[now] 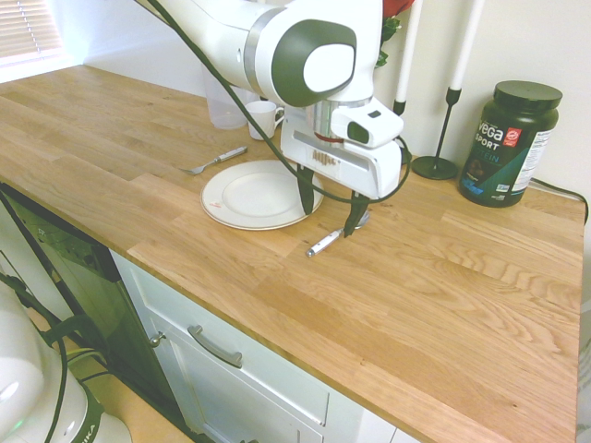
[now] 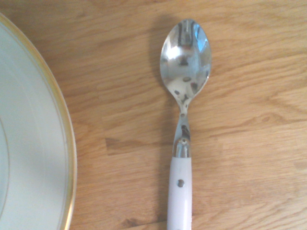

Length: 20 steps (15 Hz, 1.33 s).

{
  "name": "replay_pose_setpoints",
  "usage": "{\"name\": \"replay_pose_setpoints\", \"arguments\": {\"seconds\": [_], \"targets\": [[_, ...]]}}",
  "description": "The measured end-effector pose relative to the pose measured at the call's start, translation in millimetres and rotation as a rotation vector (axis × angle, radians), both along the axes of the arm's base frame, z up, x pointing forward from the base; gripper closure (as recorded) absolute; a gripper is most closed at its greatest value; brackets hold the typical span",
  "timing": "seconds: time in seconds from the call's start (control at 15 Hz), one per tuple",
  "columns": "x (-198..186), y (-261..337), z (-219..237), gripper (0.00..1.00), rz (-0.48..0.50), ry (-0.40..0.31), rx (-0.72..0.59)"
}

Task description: Put the spoon into the plate

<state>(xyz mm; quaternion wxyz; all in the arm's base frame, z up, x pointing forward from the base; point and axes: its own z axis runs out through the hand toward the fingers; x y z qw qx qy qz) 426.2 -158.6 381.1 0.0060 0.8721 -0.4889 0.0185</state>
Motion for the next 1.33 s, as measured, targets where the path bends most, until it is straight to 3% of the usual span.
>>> {"name": "replay_pose_setpoints", "arguments": {"seconds": [0.4, 0.47, 1.33], "targets": [[0, 1, -32, 0.00, 0.023, -0.006, -0.005], [2, 1, -37, 1.00, 0.027, -0.006, -0.007], [5, 6, -50, 1.00, 0.048, -0.030, 0.008]]}}
